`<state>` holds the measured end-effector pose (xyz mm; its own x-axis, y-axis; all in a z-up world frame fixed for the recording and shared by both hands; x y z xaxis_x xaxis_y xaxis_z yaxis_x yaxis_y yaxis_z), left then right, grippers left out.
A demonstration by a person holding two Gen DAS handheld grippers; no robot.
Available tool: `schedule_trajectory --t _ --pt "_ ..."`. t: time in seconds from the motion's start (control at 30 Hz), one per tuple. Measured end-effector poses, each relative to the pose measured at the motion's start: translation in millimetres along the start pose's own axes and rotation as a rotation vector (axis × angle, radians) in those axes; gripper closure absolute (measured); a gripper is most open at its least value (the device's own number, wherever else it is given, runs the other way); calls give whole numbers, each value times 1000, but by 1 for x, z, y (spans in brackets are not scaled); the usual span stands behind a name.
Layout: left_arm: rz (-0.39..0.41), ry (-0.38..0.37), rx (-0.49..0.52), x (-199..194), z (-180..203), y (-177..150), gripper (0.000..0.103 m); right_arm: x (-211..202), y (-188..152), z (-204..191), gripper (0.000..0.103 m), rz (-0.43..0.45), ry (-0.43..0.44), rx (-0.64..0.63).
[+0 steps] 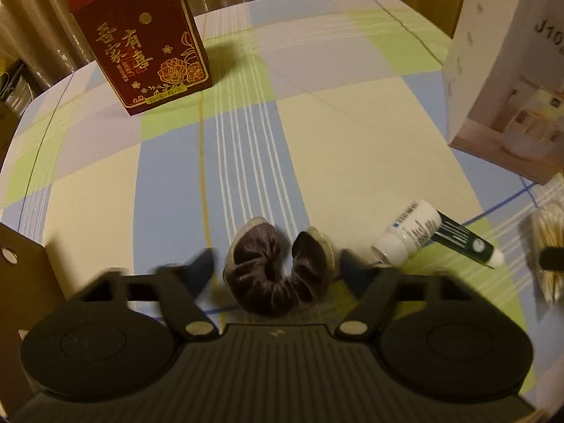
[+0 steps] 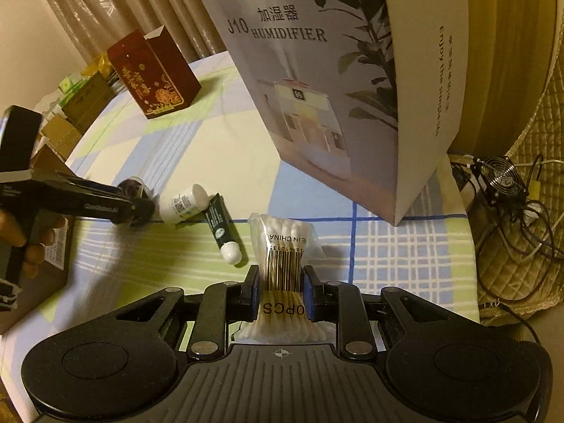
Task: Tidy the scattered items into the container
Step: 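Grasp the cotton-swab bag with the right tool while the left tool grasps the dark scrunchie, then carry the swab bag and scrunchie over the brown box with both tools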
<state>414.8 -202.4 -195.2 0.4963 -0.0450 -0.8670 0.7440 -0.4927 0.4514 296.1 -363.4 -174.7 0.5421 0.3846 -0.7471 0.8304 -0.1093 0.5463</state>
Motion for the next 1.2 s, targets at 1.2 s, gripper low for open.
schedule_trajectory --t 1.2 --pt "274 27 -286 -233 -146 -137 79 -31 8 -215 76 53 327 -320"
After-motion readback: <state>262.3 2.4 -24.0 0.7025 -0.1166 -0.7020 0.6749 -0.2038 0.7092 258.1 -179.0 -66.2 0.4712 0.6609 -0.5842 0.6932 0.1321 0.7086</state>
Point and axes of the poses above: each gripper's, at about its wrist camera, not at the fingertips, and x roughly the way its jaws point, z to its right, y to its top, the point moved 10 cm from there along x, roughly the way its jaws point, and after that the axes turned 5 degrees about y, right-handed, at the moved point
